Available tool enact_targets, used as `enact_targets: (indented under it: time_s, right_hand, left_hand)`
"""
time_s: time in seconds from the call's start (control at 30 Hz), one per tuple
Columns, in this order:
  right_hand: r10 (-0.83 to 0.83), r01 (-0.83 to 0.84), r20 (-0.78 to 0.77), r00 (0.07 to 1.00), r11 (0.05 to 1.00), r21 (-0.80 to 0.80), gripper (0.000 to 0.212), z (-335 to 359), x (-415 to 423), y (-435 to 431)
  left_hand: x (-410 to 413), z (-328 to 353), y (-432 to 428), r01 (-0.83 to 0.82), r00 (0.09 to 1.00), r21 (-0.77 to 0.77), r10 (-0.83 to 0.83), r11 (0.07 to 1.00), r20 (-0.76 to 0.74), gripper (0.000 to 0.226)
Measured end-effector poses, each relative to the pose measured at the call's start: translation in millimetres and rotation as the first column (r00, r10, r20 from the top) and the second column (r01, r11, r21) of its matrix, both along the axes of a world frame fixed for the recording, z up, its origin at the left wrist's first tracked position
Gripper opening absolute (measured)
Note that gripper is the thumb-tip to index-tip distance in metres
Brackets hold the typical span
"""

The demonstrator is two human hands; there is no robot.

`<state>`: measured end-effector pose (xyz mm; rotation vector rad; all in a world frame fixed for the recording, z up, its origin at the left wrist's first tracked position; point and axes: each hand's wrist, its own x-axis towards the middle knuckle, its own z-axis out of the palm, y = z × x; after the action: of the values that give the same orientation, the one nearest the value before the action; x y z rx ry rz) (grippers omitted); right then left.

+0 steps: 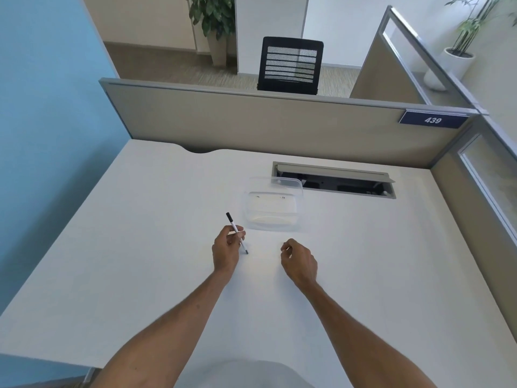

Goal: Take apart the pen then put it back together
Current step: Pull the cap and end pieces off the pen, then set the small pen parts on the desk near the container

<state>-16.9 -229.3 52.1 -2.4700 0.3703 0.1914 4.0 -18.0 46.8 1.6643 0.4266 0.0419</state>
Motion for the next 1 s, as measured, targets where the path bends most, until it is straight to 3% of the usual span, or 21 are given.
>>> enact_targets:
  time_s: [0.23, 0.47, 0.77, 1.0]
  right_hand:
    - [0.050, -0.049, -0.026, 0.998, 0.999, 0.016, 0.020, 0, 2, 12]
    - [0.069, -0.067, -0.050, 0.996, 0.997, 0.032, 0.019, -2, 6, 19]
    - [0.204, -0.208, -0.070, 0.976, 0.977, -0.052, 0.017, 0, 20, 39]
    - [0.269, -0.280, -0.101, 0.958, 0.953, -0.114, 0.016, -2, 32, 72]
  left_hand:
    - [14, 9, 13, -0.157, 0.987, -0.308, 0.161, 0.938, -0.011, 0.019]
    - [34, 25, 25, -0.266, 0.963, -0.482, 0.246, 0.835, -0.105, 0.026]
    - [25, 13, 28, -0.347, 0.918, -0.508, 0.176, 0.789, -0.355, 0.024]
    - [9, 1, 31, -0.348, 0.894, -0.518, 0.110, 0.782, -0.435, 0.019]
